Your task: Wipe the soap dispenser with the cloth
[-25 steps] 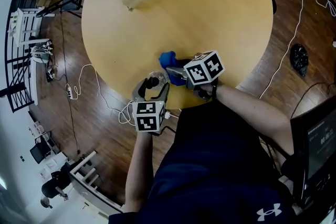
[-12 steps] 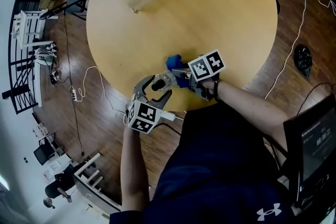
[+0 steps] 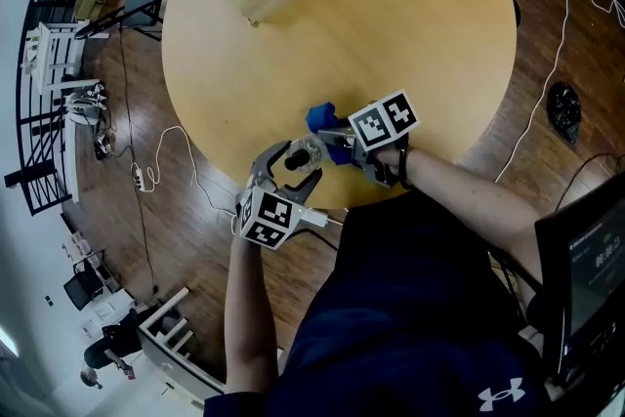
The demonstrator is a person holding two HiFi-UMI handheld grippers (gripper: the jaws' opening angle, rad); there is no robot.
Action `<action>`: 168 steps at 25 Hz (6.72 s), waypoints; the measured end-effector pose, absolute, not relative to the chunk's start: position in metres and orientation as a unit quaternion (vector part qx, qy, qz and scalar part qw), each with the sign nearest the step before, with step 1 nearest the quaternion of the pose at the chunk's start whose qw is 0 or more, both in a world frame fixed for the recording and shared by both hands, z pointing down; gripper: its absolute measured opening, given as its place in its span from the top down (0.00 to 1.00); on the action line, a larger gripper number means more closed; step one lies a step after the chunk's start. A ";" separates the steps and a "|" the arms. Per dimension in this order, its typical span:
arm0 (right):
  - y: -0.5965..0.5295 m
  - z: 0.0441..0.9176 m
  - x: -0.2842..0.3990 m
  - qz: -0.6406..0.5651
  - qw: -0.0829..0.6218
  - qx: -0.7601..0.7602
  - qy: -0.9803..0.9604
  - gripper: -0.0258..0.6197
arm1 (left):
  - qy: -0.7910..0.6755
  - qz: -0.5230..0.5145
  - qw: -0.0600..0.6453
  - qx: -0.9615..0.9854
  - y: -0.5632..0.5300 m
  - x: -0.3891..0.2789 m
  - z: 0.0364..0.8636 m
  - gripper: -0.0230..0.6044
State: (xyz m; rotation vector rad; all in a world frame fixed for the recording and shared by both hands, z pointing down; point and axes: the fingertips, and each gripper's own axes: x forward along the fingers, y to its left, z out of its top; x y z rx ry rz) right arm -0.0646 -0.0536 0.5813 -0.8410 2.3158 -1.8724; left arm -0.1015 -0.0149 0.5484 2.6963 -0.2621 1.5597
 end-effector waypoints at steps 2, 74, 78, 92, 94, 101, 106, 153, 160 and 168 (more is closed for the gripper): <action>-0.045 0.611 -0.062 -0.605 -0.046 -0.290 0.740 0.81 | -0.084 0.498 0.008 0.863 -0.015 -0.100 0.549 0.44; -0.055 0.525 -0.069 -0.609 0.062 -0.248 0.751 0.84 | -0.297 0.483 0.185 0.803 -0.030 -0.108 0.542 0.42; -0.047 0.574 -0.066 -0.644 0.027 -0.263 0.718 0.84 | -0.190 0.519 0.105 0.827 -0.025 -0.106 0.545 0.42; -0.052 0.521 -0.068 -0.607 0.052 -0.241 0.756 0.83 | -0.303 0.487 0.213 0.791 -0.022 -0.110 0.535 0.40; -0.055 0.516 -0.070 -0.600 0.052 -0.238 0.762 0.83 | -0.298 0.496 0.186 0.794 -0.026 -0.116 0.540 0.45; -0.047 0.582 -0.069 -0.637 0.012 -0.259 0.726 0.83 | -0.224 0.505 0.148 0.820 -0.023 -0.112 0.542 0.45; -0.045 0.604 -0.067 -0.653 -0.003 -0.272 0.707 0.83 | -0.139 0.540 0.087 0.826 -0.027 -0.112 0.545 0.45; -0.053 0.533 -0.066 -0.618 0.053 -0.259 0.740 0.83 | -0.350 0.418 0.293 0.786 -0.032 -0.107 0.536 0.39; -0.064 0.564 -0.068 -0.641 0.052 -0.257 0.722 0.84 | -0.235 0.470 0.179 0.832 -0.036 -0.113 0.544 0.45; -0.054 0.594 -0.060 -0.660 0.033 -0.281 0.696 0.84 | -0.168 0.513 0.099 0.836 -0.045 -0.113 0.552 0.38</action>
